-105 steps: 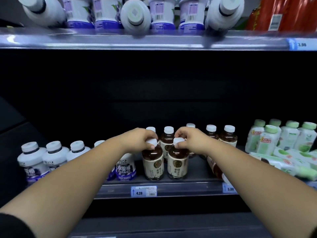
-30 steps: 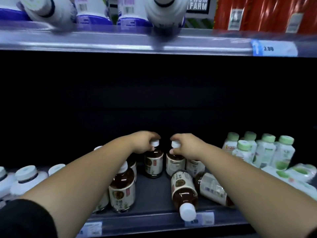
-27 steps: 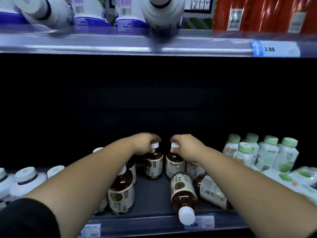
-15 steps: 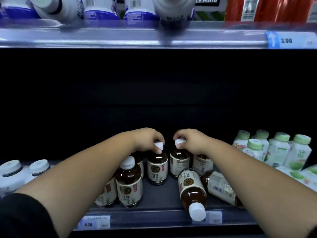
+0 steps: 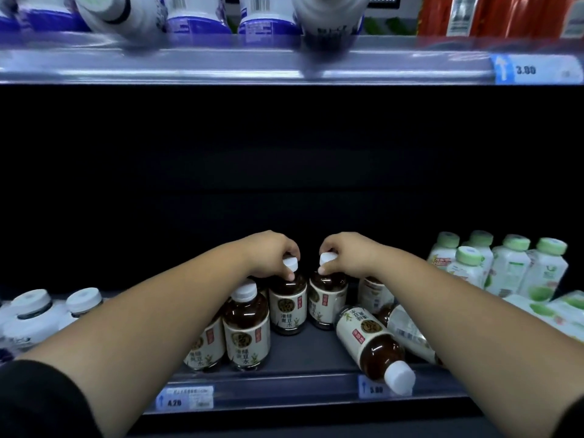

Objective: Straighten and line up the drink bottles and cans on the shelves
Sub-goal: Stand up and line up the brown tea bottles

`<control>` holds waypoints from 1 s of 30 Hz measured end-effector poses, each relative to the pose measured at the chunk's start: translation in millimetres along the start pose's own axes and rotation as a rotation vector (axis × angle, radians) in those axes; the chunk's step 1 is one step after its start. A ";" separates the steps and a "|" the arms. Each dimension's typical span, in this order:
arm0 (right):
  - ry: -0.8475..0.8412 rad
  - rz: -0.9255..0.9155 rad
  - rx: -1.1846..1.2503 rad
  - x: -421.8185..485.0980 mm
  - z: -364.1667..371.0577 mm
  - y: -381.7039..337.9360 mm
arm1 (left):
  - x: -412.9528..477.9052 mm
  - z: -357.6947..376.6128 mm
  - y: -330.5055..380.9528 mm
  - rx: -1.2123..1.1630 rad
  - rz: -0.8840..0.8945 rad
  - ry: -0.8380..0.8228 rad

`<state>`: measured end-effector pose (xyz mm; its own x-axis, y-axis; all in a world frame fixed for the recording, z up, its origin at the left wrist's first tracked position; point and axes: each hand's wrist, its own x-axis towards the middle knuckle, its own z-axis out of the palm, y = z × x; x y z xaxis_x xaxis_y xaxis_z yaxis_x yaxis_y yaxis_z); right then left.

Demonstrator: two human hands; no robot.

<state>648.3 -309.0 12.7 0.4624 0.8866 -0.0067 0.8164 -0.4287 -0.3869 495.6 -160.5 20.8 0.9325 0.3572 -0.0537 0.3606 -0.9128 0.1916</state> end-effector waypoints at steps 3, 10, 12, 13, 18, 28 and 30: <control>-0.092 -0.034 0.051 -6.3 -9.4 4.3 | 0.8 0.9 -0.1 0.012 0.003 0.010; -0.081 -0.062 0.068 -5.8 2.4 4.9 | -0.7 6.4 -4.5 -0.083 0.018 0.046; -0.080 -0.075 0.059 -5.3 2.0 6.3 | -2.1 8.1 -4.9 -0.096 0.017 0.064; -0.082 -0.079 0.057 -5.5 1.4 6.9 | -2.1 8.5 -4.8 -0.101 0.017 0.064; -0.058 -0.094 0.088 -3.6 7.1 12.4 | -3.0 7.2 -3.0 -0.077 0.026 0.043; -0.064 -0.129 0.130 -29.2 7.3 28.1 | -17.9 16.2 40.9 -0.068 0.123 0.205; -0.066 -0.152 0.146 -41.8 5.0 34.8 | -24.2 25.6 57.5 -0.048 0.181 0.250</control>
<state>655.6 -360.1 -5.0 0.3099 0.9508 0.0036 0.8144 -0.2635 -0.5171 494.3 -226.7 8.0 0.9457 0.2328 0.2270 0.1825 -0.9578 0.2222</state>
